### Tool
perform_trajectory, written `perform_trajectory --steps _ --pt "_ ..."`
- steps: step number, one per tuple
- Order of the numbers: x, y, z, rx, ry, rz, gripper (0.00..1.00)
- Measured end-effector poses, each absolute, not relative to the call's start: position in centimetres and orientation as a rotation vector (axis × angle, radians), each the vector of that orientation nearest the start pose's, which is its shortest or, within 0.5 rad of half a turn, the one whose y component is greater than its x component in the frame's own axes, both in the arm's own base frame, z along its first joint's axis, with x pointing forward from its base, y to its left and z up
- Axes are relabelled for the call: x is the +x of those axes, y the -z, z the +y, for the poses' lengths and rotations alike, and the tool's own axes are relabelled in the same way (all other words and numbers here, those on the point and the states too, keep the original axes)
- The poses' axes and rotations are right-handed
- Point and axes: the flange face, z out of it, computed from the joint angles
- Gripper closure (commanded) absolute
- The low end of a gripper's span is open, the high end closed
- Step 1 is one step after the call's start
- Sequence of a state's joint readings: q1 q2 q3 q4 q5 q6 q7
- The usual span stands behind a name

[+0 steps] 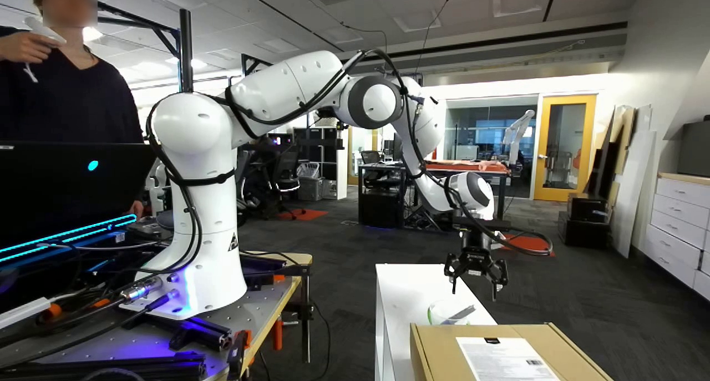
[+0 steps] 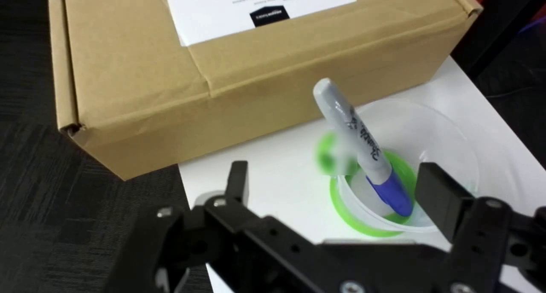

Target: Pick up the pen and put it in the cup

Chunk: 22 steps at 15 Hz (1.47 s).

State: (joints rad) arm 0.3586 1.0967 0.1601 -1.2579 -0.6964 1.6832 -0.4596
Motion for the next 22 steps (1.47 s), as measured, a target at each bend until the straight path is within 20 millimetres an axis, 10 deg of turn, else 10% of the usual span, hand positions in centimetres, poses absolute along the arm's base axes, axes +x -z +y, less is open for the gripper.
perform_trajectory --steps 11,22 --pt "65.6 -11.9 22.4 -2.967 -0.536 -1.600 0.00" --pt "60.6 -13.8 21.2 -3.057 -0.141 -1.391 0.00"
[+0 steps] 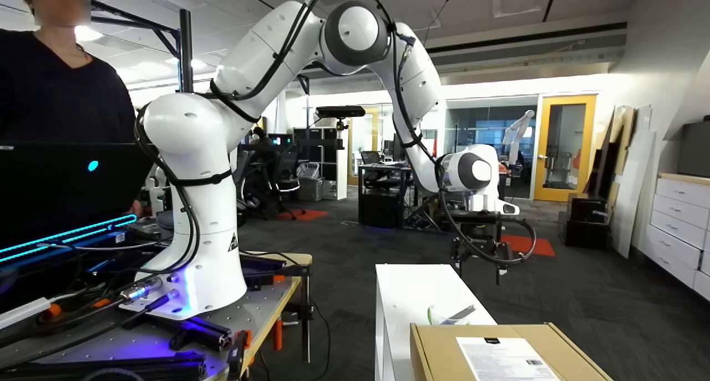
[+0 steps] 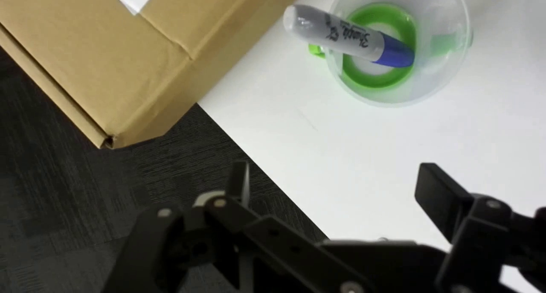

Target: Pick up the pen and put it in the cup

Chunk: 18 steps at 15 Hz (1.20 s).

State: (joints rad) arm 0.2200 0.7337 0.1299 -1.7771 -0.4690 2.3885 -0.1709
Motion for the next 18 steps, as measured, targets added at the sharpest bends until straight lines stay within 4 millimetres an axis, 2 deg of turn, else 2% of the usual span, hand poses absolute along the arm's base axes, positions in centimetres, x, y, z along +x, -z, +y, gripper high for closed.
perform_trajectory --steps 5,12,18 --pt "59.0 -14.5 19.8 -3.084 -0.056 -1.251 0.00" --pt "58.0 -16.5 19.0 -3.112 0.048 -0.922 0.00" --pt "57.2 -18.2 17.0 -3.177 0.122 -0.652 0.00"
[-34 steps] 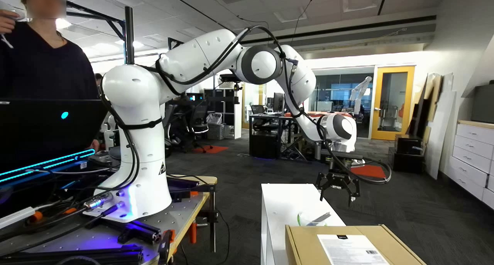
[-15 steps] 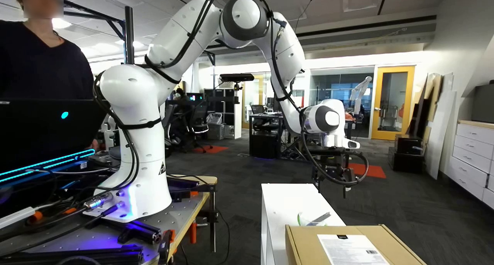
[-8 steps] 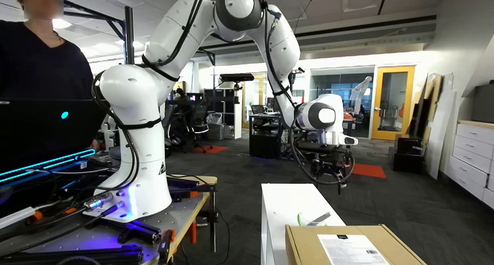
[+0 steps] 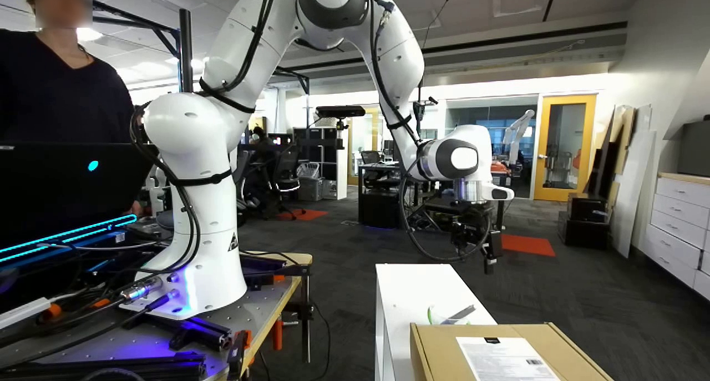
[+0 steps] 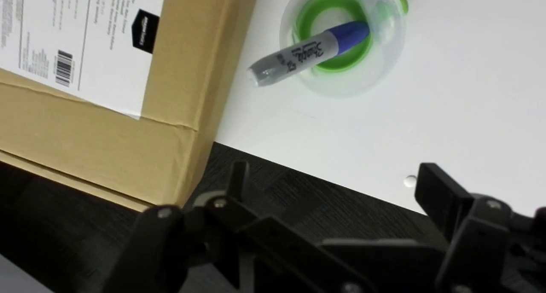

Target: Pick up the pen and put it in the cup

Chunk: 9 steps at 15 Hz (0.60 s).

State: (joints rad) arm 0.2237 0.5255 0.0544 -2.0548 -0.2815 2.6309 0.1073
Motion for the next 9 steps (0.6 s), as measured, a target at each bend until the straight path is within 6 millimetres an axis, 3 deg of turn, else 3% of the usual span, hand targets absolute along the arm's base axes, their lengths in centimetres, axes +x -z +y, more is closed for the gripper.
perform_trajectory --steps 4,9 --pt "56.4 -19.0 15.6 -3.221 0.130 -0.482 0.00" --pt "56.3 -18.8 15.5 -3.223 0.123 -0.481 0.00"
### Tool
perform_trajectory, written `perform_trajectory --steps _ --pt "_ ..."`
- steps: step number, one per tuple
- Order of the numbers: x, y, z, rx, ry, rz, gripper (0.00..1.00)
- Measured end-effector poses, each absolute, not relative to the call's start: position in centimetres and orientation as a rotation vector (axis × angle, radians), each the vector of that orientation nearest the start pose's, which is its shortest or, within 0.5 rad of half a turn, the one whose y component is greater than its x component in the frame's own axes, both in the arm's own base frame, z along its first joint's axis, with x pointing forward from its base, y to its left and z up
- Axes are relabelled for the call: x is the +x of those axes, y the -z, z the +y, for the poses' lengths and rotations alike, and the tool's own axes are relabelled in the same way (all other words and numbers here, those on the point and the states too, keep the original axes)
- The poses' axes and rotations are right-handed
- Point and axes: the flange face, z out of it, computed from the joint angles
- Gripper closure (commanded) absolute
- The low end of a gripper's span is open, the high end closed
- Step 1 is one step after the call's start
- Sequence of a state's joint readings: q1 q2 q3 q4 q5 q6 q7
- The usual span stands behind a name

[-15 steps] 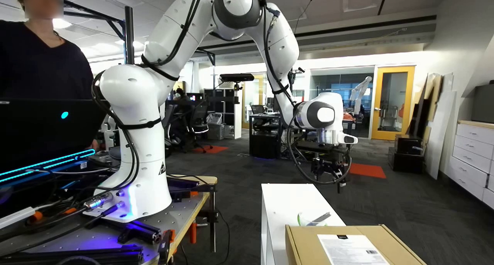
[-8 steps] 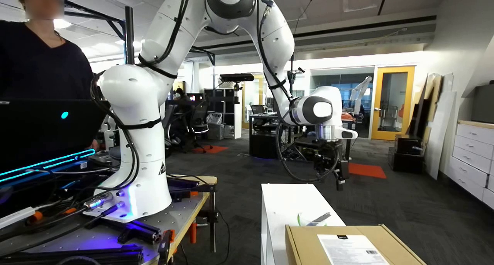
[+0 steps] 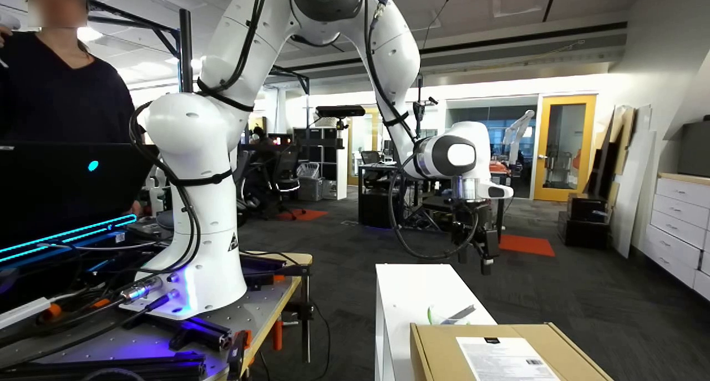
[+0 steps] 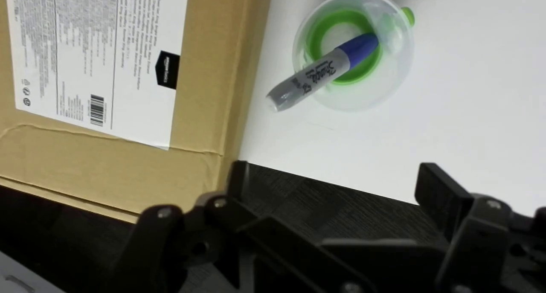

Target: Pick up the pen and put it in the cup

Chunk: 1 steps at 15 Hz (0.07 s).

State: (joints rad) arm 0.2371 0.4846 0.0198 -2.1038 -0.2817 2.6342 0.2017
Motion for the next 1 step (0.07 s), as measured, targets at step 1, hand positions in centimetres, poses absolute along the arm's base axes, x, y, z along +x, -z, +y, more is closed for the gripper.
perform_trajectory --steps 1 --pt "56.33 -18.76 15.52 -3.223 0.124 -0.481 0.00"
